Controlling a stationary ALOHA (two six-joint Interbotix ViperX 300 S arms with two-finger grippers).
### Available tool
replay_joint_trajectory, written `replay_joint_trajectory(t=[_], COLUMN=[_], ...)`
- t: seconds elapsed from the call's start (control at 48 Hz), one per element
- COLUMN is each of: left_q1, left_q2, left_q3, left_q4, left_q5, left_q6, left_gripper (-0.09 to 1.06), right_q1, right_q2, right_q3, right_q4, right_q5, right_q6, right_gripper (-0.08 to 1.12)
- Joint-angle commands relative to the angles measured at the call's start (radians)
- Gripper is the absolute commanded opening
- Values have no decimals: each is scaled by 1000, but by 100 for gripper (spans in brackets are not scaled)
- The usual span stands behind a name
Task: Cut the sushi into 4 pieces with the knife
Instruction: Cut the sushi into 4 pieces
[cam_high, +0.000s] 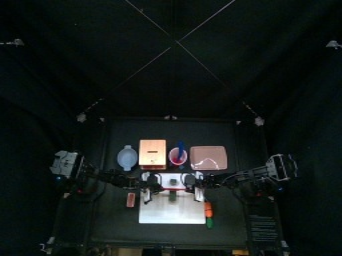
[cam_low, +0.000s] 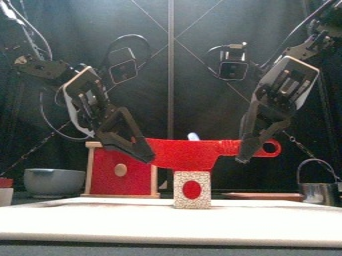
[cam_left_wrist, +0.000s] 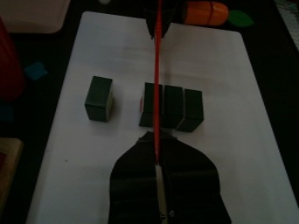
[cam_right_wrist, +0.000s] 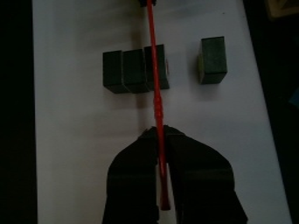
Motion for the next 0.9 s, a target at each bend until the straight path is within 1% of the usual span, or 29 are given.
replay_joint_trajectory(t=[0.021,0.125,0.229,0.396,0.542,0.708,0.792,0.896], left_q1=[-5,-12,-11,-11,-11,-11,-11,-3], left_q2=[0,17,46,81,118,195,219,224], left_q3=[-25,-25,-29,-31,-29,-37,-43,-46], left_q4=[-5,-8,-23,-38,-60,-103,-123,-126], left_q5=[-12,-12,-12,-12,-12,-12,-12,-12], left_q6=[-6,-6,-6,-6,-6,-6,-3,0], left_gripper=[11,11,11,11,11,11,11,11], right_q1=[6,8,8,8,8,8,8,6], right_q2=[-12,5,31,54,81,163,184,184], right_q3=[-31,-28,-28,-26,-23,-18,-20,-20], right_q4=[11,17,17,17,18,44,63,64], right_q5=[-32,-32,-32,-41,-41,-41,-41,-41], right_q6=[2,2,2,2,2,3,2,2], right_gripper=[16,16,16,16,16,16,16,16])
